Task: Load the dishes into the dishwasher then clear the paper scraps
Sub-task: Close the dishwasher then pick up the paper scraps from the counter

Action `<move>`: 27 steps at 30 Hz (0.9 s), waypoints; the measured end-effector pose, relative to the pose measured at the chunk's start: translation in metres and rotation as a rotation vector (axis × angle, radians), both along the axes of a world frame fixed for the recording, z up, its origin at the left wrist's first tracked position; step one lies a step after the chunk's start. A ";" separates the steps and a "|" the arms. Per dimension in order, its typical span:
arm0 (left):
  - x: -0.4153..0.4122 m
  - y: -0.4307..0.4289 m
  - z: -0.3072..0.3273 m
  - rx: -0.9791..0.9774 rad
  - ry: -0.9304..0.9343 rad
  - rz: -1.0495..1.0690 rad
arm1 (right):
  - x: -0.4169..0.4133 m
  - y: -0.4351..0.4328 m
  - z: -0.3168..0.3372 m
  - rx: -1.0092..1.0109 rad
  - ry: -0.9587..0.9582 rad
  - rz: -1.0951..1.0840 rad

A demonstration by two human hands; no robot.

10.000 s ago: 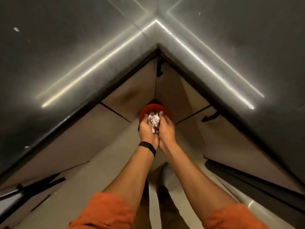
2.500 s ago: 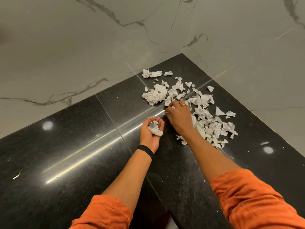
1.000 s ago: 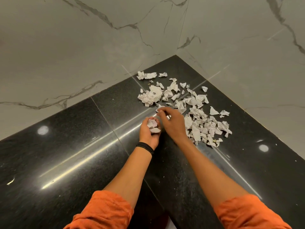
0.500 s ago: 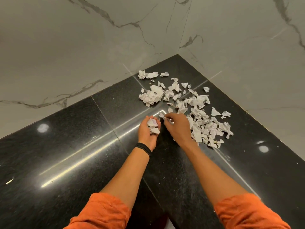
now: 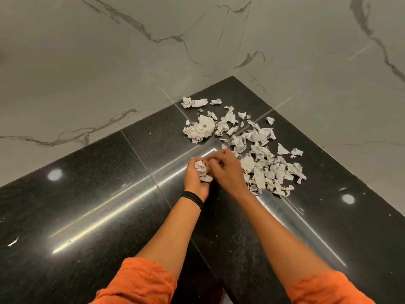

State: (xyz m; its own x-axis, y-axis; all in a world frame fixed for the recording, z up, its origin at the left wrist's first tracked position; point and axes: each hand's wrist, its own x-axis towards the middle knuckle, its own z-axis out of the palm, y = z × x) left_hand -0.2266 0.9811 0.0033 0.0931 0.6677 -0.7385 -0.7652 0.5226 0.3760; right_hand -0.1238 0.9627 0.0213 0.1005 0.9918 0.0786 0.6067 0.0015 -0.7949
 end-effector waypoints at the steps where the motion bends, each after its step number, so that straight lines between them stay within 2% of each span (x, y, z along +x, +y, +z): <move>1: -0.002 0.003 -0.001 -0.008 0.010 0.024 | 0.007 0.008 0.000 0.015 -0.033 -0.029; 3: -0.005 0.008 -0.004 -0.032 0.043 0.049 | 0.023 0.028 -0.006 0.041 -0.218 -0.034; 7: -0.009 0.012 -0.009 -0.016 0.021 0.049 | 0.043 0.060 -0.023 -0.014 -0.635 0.138; 10: -0.008 0.012 -0.013 -0.001 0.014 0.026 | 0.044 0.066 -0.026 -0.040 -0.735 0.248; 12: -0.007 0.010 -0.013 0.016 0.029 -0.001 | 0.044 0.064 -0.025 -0.021 -0.683 0.210; 15: -0.004 0.009 -0.008 0.042 0.056 -0.043 | 0.036 0.048 -0.013 0.053 -0.290 -0.043; 17: 0.002 0.008 -0.004 0.057 0.070 -0.073 | 0.023 0.030 -0.003 0.083 -0.036 -0.083; 18: 0.005 0.007 -0.002 0.067 0.066 -0.089 | 0.016 0.022 -0.001 0.080 0.023 -0.047; 23: 0.013 -0.001 -0.003 0.017 0.022 -0.129 | -0.002 -0.008 -0.009 0.040 -0.215 0.102; 27: 0.010 0.000 -0.001 -0.013 -0.015 -0.060 | 0.010 -0.013 0.003 0.085 -0.055 0.036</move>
